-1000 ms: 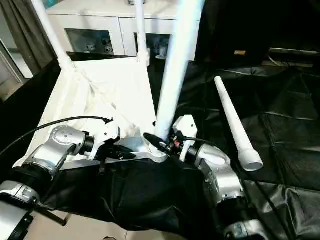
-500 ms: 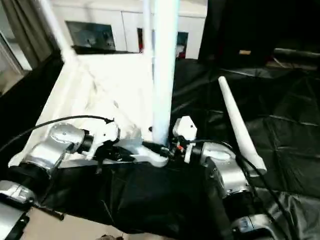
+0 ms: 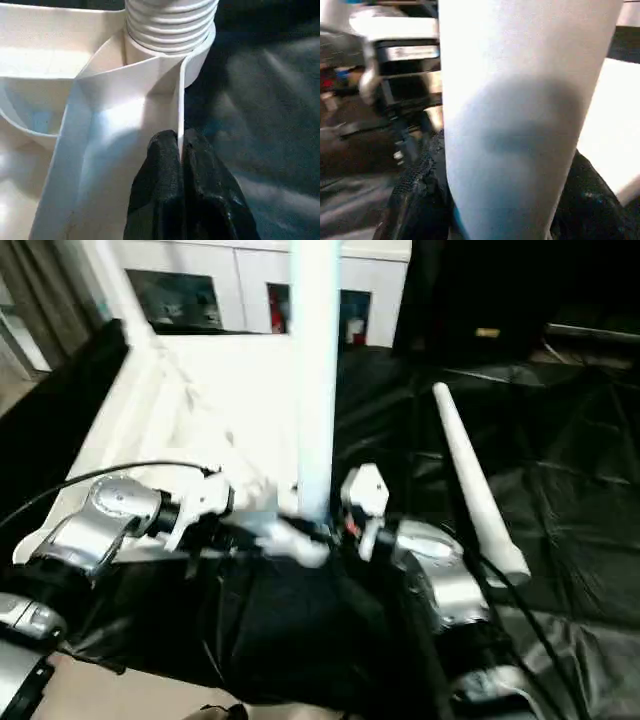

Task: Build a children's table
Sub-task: Insert table leg to table base

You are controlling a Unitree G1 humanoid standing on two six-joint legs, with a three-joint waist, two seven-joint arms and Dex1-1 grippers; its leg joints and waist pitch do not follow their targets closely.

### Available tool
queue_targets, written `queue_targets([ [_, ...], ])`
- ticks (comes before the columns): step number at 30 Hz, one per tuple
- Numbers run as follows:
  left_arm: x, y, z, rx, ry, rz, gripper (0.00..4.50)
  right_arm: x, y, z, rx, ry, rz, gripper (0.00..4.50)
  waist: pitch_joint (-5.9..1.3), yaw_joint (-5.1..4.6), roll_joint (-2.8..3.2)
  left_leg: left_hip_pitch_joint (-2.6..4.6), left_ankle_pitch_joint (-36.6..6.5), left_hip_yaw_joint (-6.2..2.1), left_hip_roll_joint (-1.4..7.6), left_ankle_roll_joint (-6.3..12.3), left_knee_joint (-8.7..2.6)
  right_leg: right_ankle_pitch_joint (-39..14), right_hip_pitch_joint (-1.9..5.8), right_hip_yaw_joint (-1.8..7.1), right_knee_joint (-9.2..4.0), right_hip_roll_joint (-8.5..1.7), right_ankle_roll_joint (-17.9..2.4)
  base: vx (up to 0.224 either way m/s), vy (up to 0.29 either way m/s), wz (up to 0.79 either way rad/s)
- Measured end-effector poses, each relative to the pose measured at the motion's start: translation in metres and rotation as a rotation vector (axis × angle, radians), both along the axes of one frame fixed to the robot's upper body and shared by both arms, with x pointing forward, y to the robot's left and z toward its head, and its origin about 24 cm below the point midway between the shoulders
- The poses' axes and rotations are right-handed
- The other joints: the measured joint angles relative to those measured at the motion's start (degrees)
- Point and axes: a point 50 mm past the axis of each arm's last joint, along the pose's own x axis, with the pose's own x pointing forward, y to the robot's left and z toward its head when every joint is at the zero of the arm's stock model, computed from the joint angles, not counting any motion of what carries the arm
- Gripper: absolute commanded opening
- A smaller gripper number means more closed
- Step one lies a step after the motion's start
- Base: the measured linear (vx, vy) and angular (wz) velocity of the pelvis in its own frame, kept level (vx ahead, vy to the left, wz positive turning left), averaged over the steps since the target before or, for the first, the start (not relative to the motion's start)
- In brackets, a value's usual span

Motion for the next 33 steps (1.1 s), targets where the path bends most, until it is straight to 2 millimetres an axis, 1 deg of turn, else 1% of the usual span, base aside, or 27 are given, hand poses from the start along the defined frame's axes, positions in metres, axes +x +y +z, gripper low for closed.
queue_targets([
  [4, 0.006, -0.004, 0.002, -0.003, -0.017, 0.056, 0.0, 0.011, 0.007, 0.005, 0.016, -0.013, -0.125, 1.91, 0.54, -0.24, -0.03, 0.1, 0.01, -0.06, 0.0, -0.01, -0.06, -0.01, -0.13, 0.0, -0.09, 0.0, 0.01, 0.0, 0.0, 0.0],
  [7, 0.015, -0.011, 0.007, 0.004, -0.059, 0.117, 0.0, 0.021, 0.011, 0.006, 0.024, -0.009, -0.244, 1.91, 0.74, -0.2, 0.03, 0.1, 0.01, -0.04, 0.0, -0.02, -0.1, 0.0, -0.22, 0.01, -0.14, 0.0, 0.01, 0.0, 0.0, 0.0],
  [13, 0.027, -0.03, 0.009, -0.01, -0.078, 0.24, 0.0, 0.036, 0.012, 0.009, 0.03, 0.001, -0.439, 1.91, 0.77, 0.03, 0.02, 0.12, 0.04, 0.0, -0.01, -0.07, -0.1, 0.15, -0.17, 0.03, -0.16, 0.0, -0.25, 0.0, 0.0, 0.0],
  [16, 0.033, -0.043, 0.011, -0.006, -0.092, 0.313, 0.0, 0.045, 0.012, 0.011, 0.026, 0.011, -0.549, 1.91, 0.76, 0.03, 0.02, 0.15, 0.05, 0.03, -0.01, -0.08, -0.1, 0.27, -0.13, 0.04, -0.17, 0.0, -0.46, 0.0, 0.0, 0.0],
  [20, 0.035, -0.06, 0.011, -0.028, -0.076, 0.405, 0.0, 0.054, 0.011, 0.014, 0.034, 0.027, -0.662, 1.91, 0.71, 0.11, 0.0, 0.21, 0.05, 0.04, -0.01, -0.08, -0.09, 0.36, -0.02, 0.04, -0.18, -0.01, -0.61, 0.0, 0.0, 0.0],
  [22, 0.036, -0.068, 0.011, -0.035, -0.07, 0.437, 0.0, 0.057, 0.009, 0.014, 0.038, 0.037, -0.704, 1.91, 0.58, 0.18, -0.04, 0.21, 0.05, 0.05, -0.02, -0.08, -0.09, 0.36, 0.02, 0.04, -0.22, -0.02, -0.61, 0.0, 0.0, 0.0],
  [24, 0.035, -0.072, 0.01, -0.042, -0.06, 0.457, 0.0, 0.058, 0.009, 0.014, 0.041, 0.044, -0.727, 1.91, 0.43, 0.21, -0.1, 0.25, 0.05, 0.05, -0.02, -0.08, -0.09, 0.36, 0.09, 0.03, -0.24, -0.02, -0.61, 0.0, 0.0, 0.0],
  [27, 0.035, -0.075, 0.008, -0.038, -0.058, 0.478, 0.0, 0.06, 0.01, 0.013, 0.043, 0.058, -0.748, 1.91, 0.08, 0.2, -0.09, 0.26, 0.05, 0.05, -0.02, -0.08, -0.1, 0.36, 0.12, 0.03, -0.3, -0.02, -0.61, 0.0, 0.0, 0.0],
  [30, 0.035, -0.075, 0.008, -0.033, -0.05, 0.488, 0.0, 0.061, 0.013, 0.012, 0.036, 0.063, -0.754, 1.91, -0.15, 0.1, 0.13, 0.23, 0.05, 0.05, -0.02, -0.08, -0.11, 0.36, 0.13, 0.02, -0.45, -0.02, -0.6, 0.0, 0.0, 0.0],
  [33, 0.035, -0.075, 0.007, -0.029, -0.051, 0.49, 0.0, 0.062, 0.013, 0.012, 0.034, 0.064, -0.755, 1.91, -0.19, 0.09, 0.13, 0.22, 0.05, 0.05, -0.02, -0.08, -0.15, 0.29, 0.13, 0.02, -0.59, -0.02, -0.5, 0.0, 0.0, 0.0],
])
